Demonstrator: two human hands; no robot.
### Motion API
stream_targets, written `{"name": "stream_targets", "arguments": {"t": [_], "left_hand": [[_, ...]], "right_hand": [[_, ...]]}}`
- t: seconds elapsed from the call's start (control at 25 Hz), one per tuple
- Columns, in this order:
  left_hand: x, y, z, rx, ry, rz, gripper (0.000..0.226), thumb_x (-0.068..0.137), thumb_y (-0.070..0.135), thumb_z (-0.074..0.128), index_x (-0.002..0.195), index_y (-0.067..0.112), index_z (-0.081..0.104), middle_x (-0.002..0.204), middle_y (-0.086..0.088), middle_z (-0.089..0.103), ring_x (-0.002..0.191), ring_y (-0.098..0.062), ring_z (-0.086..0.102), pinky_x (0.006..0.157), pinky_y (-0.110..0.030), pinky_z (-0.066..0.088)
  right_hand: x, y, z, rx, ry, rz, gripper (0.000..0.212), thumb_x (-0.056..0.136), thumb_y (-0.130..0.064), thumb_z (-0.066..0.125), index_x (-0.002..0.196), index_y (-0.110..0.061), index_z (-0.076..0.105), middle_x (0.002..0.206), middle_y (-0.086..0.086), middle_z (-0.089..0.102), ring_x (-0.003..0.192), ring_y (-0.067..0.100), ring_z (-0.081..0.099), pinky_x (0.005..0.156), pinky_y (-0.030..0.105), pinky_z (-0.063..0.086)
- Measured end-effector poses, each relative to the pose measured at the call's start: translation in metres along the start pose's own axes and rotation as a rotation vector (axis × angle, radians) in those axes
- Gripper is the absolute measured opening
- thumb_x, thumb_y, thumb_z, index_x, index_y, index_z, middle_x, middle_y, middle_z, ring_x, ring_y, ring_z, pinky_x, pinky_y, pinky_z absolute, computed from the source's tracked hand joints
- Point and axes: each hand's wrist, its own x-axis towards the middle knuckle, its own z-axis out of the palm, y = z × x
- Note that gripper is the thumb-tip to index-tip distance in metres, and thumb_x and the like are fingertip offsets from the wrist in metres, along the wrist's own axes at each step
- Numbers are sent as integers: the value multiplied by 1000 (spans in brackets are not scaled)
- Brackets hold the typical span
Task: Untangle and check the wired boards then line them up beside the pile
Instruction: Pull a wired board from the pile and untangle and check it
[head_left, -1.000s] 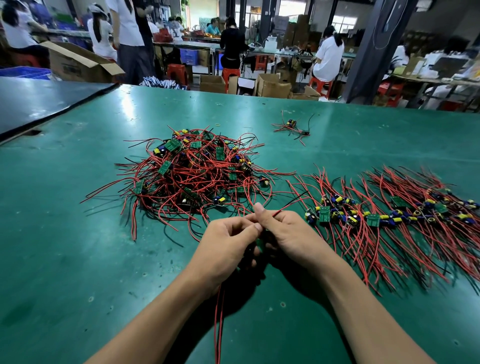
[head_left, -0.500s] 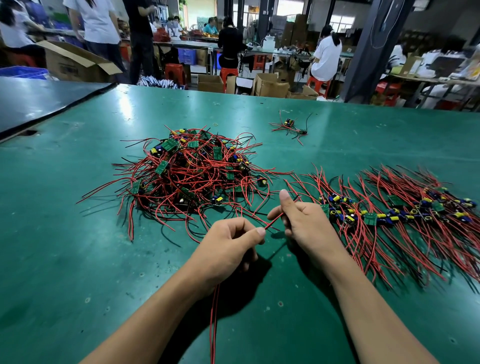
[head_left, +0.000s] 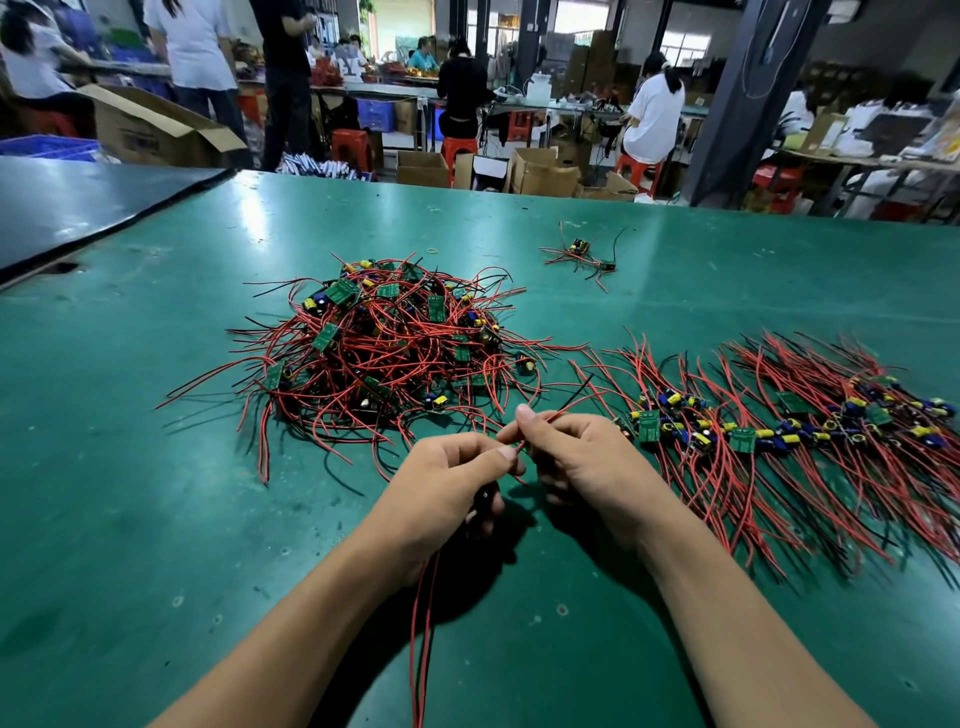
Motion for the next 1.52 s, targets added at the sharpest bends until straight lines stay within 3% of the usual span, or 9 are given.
{"name": "stream_targets", "arguments": {"t": [0.2, 0.44, 0.64, 0.8, 1.0, 1.12, 1.2, 1.4, 1.52], "left_hand": [[-1, 1, 2, 70, -30, 34, 20, 94, 20, 61, 77, 10, 59, 49, -2, 55, 38, -12, 43, 40, -18, 34], [-3, 4, 1, 164, -95, 62, 18, 95, 19, 59, 82, 7, 59, 48, 2, 54, 39, -11, 43, 41, -18, 35], [-5, 5, 4, 208, -145, 83, 18, 95, 19, 60, 80, 8, 59, 48, 2, 55, 38, -12, 43, 41, -18, 35], [-3, 4, 4, 192, -125, 85, 18, 95, 17, 59, 79, 8, 60, 47, 2, 54, 36, -11, 43, 40, -16, 33], [-1, 2, 1, 235, -108, 92, 19, 95, 19, 60, 79, 10, 61, 47, 2, 55, 37, -11, 45, 42, -17, 34], [1, 2, -3, 228, -85, 83, 20, 95, 19, 61, 77, 11, 62, 47, 1, 55, 37, -12, 44, 41, -17, 34], [1, 3, -4, 220, -82, 84, 20, 95, 18, 61, 77, 10, 63, 46, 1, 54, 37, -12, 44, 41, -16, 34], [1, 4, -5, 206, -86, 80, 19, 93, 19, 63, 75, 10, 64, 47, -2, 54, 38, -13, 44, 41, -16, 34], [1, 4, -6, 219, -85, 63, 21, 92, 19, 64, 73, 12, 65, 48, -2, 56, 38, -13, 46, 41, -16, 35]], "right_hand": [[2, -2, 2, -144, 152, -121, 42, 92, -49, 65, 78, -12, 79, 66, 4, 54, 62, 18, 45, 56, 27, 33], [5, 1, 1, -219, 314, -206, 42, 90, -51, 67, 69, -16, 77, 49, 0, 32, 48, 12, 26, 45, 23, 20], [9, 3, -8, -153, 423, -222, 49, 75, -67, 66, 68, -20, 76, 55, 12, 31, 51, 21, 26, 50, 31, 19], [12, 5, -13, -119, 422, -182, 55, 78, -69, 63, 69, -16, 77, 53, 3, 37, 43, 17, 28, 49, 29, 22], [9, 4, -20, -494, 560, -344, 42, 92, -46, 68, 63, -16, 74, 40, -13, 47, 44, 2, 40, 51, 16, 32], [6, 2, -24, -544, 536, -295, 43, 94, -48, 63, 66, -18, 75, 42, -10, 42, 42, 5, 34, 48, 20, 28], [6, 1, -23, -440, 491, -200, 48, 96, -51, 57, 70, -16, 76, 53, -2, 43, 45, 12, 32, 50, 28, 28], [9, -8, -21, 386, 283, 105, 56, 103, -48, 46, 70, -6, 63, 51, -4, 40, 33, 5, 25, 32, 15, 20], [9, -3, -23, 184, 296, 74, 61, 102, -51, 47, 59, -12, 67, 51, -4, 38, 34, 7, 25, 35, 16, 21]]}}
